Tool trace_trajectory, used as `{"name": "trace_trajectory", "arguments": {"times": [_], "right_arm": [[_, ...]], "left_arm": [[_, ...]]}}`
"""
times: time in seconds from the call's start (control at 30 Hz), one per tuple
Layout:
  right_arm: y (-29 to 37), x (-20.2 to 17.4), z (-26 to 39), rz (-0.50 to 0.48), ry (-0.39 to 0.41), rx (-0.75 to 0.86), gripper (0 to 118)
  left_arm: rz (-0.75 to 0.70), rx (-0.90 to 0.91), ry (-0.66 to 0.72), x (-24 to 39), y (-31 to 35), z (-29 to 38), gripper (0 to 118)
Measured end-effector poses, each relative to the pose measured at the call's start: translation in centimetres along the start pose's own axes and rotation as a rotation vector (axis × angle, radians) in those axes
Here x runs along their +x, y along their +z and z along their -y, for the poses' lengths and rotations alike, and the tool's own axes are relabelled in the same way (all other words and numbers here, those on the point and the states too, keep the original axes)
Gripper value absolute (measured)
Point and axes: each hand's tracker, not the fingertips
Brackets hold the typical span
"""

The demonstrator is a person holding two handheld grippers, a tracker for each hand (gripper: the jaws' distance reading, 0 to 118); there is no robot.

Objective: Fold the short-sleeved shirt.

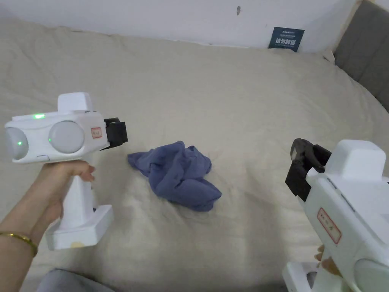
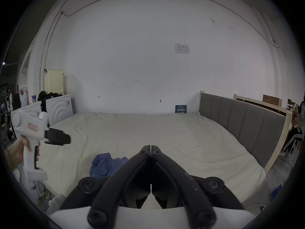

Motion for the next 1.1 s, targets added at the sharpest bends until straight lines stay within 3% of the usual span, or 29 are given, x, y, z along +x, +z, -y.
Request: {"name": "trace_trajectory", "arguments": {"times": [0.07, 0.1, 0.33, 0.47, 0.77, 0.83, 0.87, 0.9, 0.93, 0.97, 1.1], "right_arm": [[-0.6, -0.1, 0.1, -0.002, 0.004, -0.015, 1], [-0.8, -0.2, 0.1, -0.004, 0.008, -0.025, 1], [-2.9, -0.5, 1.0, -0.001, 0.035, -0.087, 1], [-3.6, -0.1, 1.2, 0.009, 0.032, -0.11, 1], [-6.2, 1.8, 2.2, 0.043, 0.019, -0.158, 1], [-6.7, 2.1, 2.5, 0.046, 0.009, -0.168, 1], [-6.9, 2.3, 2.6, 0.046, 0.0, -0.173, 1], [-7.0, 2.3, 2.7, 0.045, -0.006, -0.175, 1], [-7.1, 2.4, 2.7, 0.044, -0.008, -0.176, 1], [-7.2, 2.5, 2.7, 0.042, -0.008, -0.178, 1], [-7.2, 2.5, 2.6, 0.035, -0.005, -0.172, 1]], "left_arm": [[-0.036, -0.103, -0.014, 0.2, -3.1, -0.7, 109], [-0.057, -0.131, -0.019, 0.4, -4.6, -0.9, 118], [-0.107, -0.292, -0.062, 2.1, -12.6, -1.4, 118], [-0.132, -0.355, -0.089, 2.8, -16.4, -1.1, 100], [-0.128, -0.47, -0.086, 4.3, -21.4, 0.1, 98], [-0.12, -0.497, -0.089, 4.6, -21.7, 0.3, 74], [-0.089, -0.528, -0.056, 4.7, -21.7, 0.5, 50], [-0.085, -0.5, -0.02, 4.9, -21.4, 0.5, 33], [-0.114, -0.496, -0.042, 5.4, -21.2, 0.5, 26], [-0.084, -0.505, -0.055, 5.4, -21.3, 0.4, 11], [-0.073, -0.468, -0.096, 5.8, -19.9, -0.2, 9]]}}
